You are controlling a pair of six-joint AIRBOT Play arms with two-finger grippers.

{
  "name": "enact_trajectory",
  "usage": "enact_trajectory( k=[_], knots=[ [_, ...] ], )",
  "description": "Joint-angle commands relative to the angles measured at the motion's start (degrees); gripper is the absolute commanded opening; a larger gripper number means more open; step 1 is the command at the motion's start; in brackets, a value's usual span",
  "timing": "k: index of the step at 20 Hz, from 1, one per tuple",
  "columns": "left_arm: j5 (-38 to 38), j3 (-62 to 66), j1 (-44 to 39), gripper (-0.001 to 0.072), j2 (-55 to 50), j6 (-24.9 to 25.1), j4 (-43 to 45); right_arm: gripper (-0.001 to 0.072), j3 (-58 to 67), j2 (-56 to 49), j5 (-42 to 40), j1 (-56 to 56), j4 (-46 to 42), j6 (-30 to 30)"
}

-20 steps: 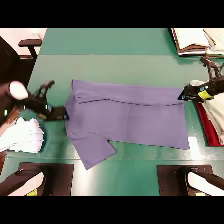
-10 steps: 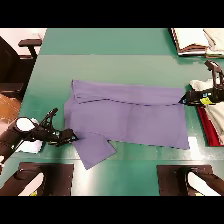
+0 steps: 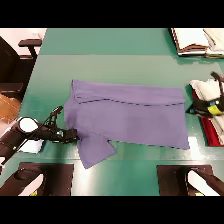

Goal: Fold the shirts.

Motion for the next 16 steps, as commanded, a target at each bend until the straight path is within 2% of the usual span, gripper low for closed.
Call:
enact_trajectory(
  k=[1,2,5,7,10,12,16],
  knots=[
    [-0.52,2.78,-0.22,0.0020,0.04,1.18,0.79,0.0535,-10.45,3.39,2.56,-11.56,-4.59,0.04],
    [-0.39,3.13,-0.22,0.0020,0.04,1.18,0.76,0.0581,-13.81,3.80,2.58,-15.06,-4.70,0.04],
    [-0.20,3.19,-0.22,0.0020,0.04,1.20,0.79,0.0569,-21.46,2.73,1.46,-22.43,-4.15,0.04],
    [-0.24,3.19,-0.22,0.0020,0.04,1.20,0.79,0.0438,-24.06,0.59,-0.13,-22.97,-4.17,0.02],
    [-0.22,3.19,-0.22,0.0020,0.04,1.20,0.79,0.0436,-25.77,-2.69,-4.74,-19.63,0.48,0.02],
    [-0.39,3.19,-0.22,0.0020,0.04,1.22,0.83,0.0404,-25.03,-4.28,-7.65,-15.50,3.08,0.04],
    [-4.04,4.61,-0.22,0.0018,0.07,1.62,3.69,0.0059,-21.24,-5.14,-7.02,-8.31,2.64,0.04]
  ],
)
